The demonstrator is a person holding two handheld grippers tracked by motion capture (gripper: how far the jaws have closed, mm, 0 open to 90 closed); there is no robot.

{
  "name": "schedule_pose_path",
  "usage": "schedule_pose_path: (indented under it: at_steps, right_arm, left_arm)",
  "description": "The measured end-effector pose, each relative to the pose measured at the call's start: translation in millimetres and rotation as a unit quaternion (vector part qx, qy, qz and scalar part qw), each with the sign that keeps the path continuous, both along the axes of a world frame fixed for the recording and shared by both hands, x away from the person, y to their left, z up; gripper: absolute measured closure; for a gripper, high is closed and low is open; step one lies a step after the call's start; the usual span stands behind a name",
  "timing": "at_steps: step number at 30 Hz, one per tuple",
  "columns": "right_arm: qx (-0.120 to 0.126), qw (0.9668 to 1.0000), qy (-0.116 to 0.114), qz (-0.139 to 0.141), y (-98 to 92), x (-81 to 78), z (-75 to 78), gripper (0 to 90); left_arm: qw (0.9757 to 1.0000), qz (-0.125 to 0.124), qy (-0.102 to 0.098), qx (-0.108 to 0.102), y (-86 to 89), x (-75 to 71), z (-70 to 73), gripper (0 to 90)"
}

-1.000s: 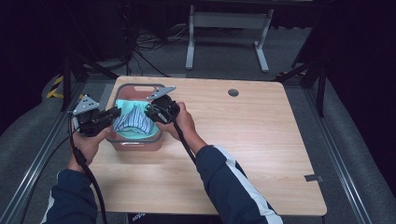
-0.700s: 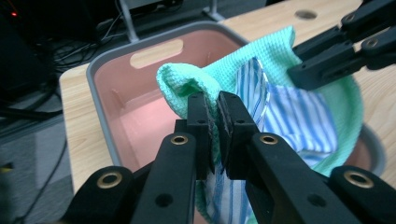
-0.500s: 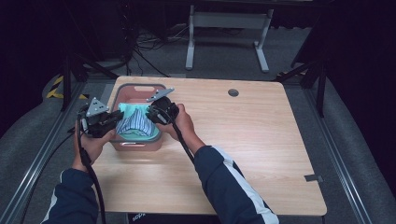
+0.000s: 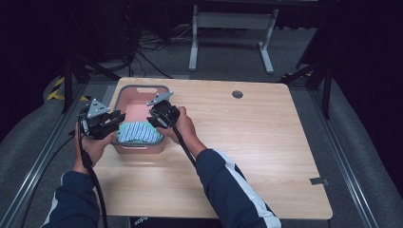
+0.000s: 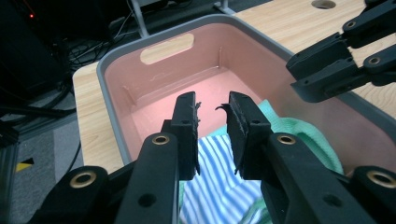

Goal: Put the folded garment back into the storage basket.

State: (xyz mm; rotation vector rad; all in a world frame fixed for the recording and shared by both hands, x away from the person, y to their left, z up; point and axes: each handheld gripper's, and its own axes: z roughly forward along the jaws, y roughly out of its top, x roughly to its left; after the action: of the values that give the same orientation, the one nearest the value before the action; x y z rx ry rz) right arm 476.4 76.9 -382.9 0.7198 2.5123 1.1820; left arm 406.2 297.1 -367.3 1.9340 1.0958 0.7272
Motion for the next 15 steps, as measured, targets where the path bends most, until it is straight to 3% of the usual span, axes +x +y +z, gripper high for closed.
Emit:
schedule_pose_path:
  at_steps: [9,15]
  right_arm:
    - [-0.008,0.9997,-0.019,0.012,-6.2,-6.6,6.4,67.4]
    - [-0.019,0.9991,-0.031,0.023,-14.6,-12.6,12.8,67.9]
  left_arm:
    - [0.9998,-0.015,-0.009,0.009,-5.9,-8.4,5.1,69.6]
    - [0.9997,-0.020,-0.013,0.001,-10.7,-12.7,7.5,62.9]
